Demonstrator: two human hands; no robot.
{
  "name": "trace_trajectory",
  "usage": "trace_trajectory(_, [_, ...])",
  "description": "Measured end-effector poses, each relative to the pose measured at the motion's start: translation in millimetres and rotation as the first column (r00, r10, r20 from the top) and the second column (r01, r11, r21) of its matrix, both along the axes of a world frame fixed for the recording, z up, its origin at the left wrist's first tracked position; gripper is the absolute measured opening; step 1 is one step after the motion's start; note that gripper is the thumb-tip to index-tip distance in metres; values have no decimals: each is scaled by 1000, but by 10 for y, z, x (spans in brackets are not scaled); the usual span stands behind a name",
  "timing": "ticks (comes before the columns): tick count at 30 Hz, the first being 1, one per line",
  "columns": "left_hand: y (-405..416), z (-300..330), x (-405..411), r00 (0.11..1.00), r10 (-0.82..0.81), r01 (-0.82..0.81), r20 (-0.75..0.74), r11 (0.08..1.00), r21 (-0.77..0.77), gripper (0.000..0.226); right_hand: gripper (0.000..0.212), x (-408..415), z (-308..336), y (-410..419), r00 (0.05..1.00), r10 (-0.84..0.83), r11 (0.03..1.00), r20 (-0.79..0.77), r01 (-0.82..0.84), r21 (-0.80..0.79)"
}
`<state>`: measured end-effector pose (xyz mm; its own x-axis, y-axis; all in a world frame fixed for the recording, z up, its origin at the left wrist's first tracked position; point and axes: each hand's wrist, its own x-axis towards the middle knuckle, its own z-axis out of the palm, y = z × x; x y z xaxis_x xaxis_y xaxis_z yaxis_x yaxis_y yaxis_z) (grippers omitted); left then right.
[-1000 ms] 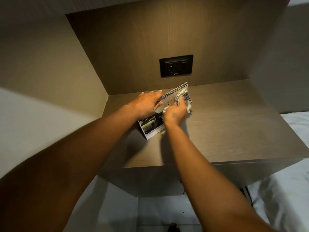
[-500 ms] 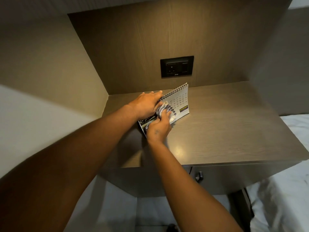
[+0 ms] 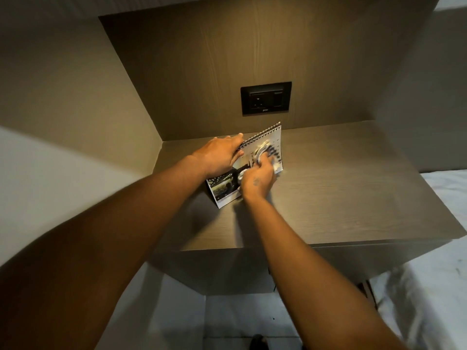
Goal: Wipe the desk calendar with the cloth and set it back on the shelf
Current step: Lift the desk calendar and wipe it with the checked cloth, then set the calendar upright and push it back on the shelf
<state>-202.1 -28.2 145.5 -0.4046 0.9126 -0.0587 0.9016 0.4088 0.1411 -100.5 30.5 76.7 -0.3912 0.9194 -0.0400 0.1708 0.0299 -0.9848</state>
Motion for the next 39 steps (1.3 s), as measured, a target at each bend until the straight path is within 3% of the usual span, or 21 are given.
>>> trace_trajectory(2, [12, -11, -1, 1000, -7, 7, 3, 1000, -7, 58, 43, 54, -10, -188, 1000, -23, 999, -13, 23, -29])
trace_trajectory(6, [-113, -61, -95, 999, 36, -36, 10, 999, -10, 56, 43, 154, -26, -475, 985, 160, 983, 64, -165, 76])
trace_trajectory(8, [-166, -71, -126, 999, 52, -52, 9, 998, -18, 57, 48, 187, -67, -362, 961, 183, 967, 206, -214, 138])
trace_trajectory(10, [-192, -86, -150, 998, 65, -65, 14, 997, -31, 57, 54, 267, -126, -199, 851, 197, 919, 487, -334, 212])
trace_trajectory(12, [-187, -67, -140, 998, 61, -61, 12, 998, -23, 54, 50, 381, -175, -2, 748, 153, 875, 646, -407, 263])
trace_trajectory(15, [-167, -49, -138, 998, 63, -63, 16, 998, -16, 51, 45, 551, -309, 185, 644, 111, 862, 757, -442, 249])
trace_trajectory(19, [-181, -66, -145, 998, 65, -64, 14, 998, -17, 52, 59, 730, -558, 108, 520, 108, 750, 847, -602, 274])
trace_trajectory(21, [-195, -58, -149, 997, 69, -68, 26, 998, -17, 53, 68, 745, -573, 107, 486, 134, 739, 864, -630, 240])
trace_trajectory(23, [-178, 1, -223, 997, 66, -65, 40, 998, -17, 55, 73, 661, -468, 197, 525, 176, 765, 833, -605, 220])
trace_trajectory(25, [-209, 49, -207, 996, 77, -78, 50, 997, 6, 61, 68, 667, -331, 264, 650, 187, 801, 737, -535, 268])
trace_trajectory(27, [-296, 82, -146, 982, 162, -177, 92, 967, 182, 66, 64, 702, -184, 378, 799, 139, 833, 585, -413, 367])
trace_trajectory(30, [-490, 89, -17, 886, 428, -460, 176, 773, 437, 67, 63, 635, 153, 708, 926, 94, 942, 364, -201, 270])
trace_trajectory(32, [-674, 14, 7, 744, 630, -661, 222, 646, 383, 70, 56, 449, 389, 882, 940, 136, 972, 312, -187, 142])
trace_trajectory(34, [-815, -100, 72, 632, 705, -775, 322, 590, 228, 76, 54, 244, 559, 954, 938, 181, 979, 294, -201, 39])
trace_trajectory(36, [-844, -203, 128, 569, 679, -804, 464, 577, 143, 81, 67, 71, 638, 985, 933, 210, 977, 293, -193, -88])
trace_trajectory(39, [-814, -255, 61, 549, 624, -822, 556, 525, 221, 74, 73, -98, 663, 966, 915, 249, 966, 317, -209, -154])
